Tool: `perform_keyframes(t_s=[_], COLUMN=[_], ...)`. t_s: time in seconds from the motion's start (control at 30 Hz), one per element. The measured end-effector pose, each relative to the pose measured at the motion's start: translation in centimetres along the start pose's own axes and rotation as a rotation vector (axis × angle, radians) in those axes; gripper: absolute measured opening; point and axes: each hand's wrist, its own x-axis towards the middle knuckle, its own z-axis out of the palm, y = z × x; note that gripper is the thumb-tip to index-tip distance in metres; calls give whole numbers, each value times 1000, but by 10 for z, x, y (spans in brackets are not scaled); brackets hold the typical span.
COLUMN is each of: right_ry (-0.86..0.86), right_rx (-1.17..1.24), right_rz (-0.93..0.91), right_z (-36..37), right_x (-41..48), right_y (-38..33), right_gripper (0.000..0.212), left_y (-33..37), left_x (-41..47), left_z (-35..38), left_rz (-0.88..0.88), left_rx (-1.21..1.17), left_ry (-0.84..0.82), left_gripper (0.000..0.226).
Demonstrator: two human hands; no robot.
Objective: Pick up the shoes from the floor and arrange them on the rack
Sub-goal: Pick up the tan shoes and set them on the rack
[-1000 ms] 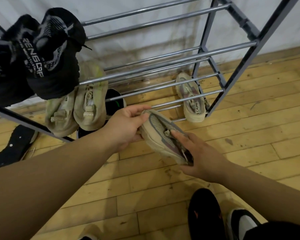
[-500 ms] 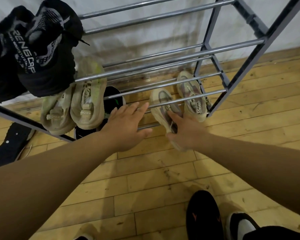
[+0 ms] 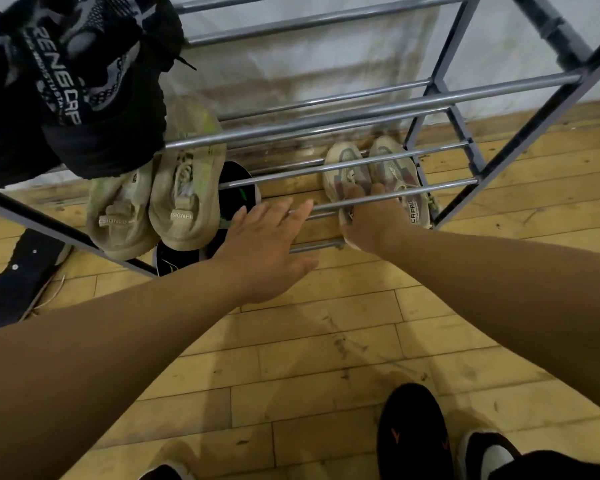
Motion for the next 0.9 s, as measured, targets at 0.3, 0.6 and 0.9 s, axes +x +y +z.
perform_keyframes(t_s=[0.3, 0.6, 0.9], right_ry=[-575, -680, -336], right_rx=[24, 113, 212], right_rz=[-193, -100, 46], right_z=[57, 80, -10], right_x=[-141, -196, -244], right_y=[38, 82, 127], right_gripper=[71, 42, 28], left_y=[22, 62, 108], left_x=[-38, -90, -99], left_z=[27, 67, -1], left_rz=[-26, -35, 65], left_rx=[-27, -381, -326], left_ry=[20, -483, -419], left_gripper=[87, 87, 84])
